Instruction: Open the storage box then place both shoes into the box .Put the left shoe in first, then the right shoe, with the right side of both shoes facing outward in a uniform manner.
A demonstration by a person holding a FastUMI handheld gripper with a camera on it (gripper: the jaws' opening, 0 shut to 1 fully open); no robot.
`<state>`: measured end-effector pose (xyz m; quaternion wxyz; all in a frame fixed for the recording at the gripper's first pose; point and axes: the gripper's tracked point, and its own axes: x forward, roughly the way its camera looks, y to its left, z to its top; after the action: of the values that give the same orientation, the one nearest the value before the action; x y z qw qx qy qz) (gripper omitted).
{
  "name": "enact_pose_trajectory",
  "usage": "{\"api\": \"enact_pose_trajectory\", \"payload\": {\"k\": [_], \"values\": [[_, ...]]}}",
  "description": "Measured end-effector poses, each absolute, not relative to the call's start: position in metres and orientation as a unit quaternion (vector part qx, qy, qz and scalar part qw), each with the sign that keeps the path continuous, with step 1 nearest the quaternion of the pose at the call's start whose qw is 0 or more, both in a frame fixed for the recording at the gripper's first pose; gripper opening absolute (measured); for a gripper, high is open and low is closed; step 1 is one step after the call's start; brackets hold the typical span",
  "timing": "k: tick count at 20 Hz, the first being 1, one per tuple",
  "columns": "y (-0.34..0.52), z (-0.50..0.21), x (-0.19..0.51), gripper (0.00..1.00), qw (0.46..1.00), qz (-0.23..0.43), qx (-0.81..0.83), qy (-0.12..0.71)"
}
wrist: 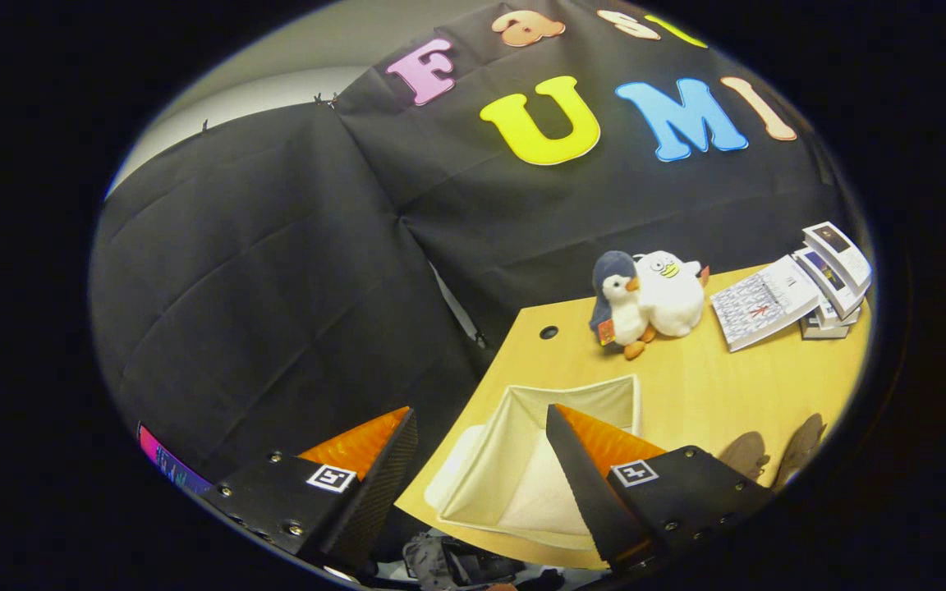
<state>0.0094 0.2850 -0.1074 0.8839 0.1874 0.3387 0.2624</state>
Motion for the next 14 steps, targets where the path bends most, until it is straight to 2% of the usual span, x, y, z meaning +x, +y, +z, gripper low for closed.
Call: {"api": "enact_pose_trajectory", "payload": {"k": [8, 14], "values": [[0.199, -0.151, 0.012, 0.97, 0.898, 0.197, 0.155, 0.362], [0.151, -0.194, 0.005, 0.98, 0.900, 0.175, 0.115, 0.383]]}}
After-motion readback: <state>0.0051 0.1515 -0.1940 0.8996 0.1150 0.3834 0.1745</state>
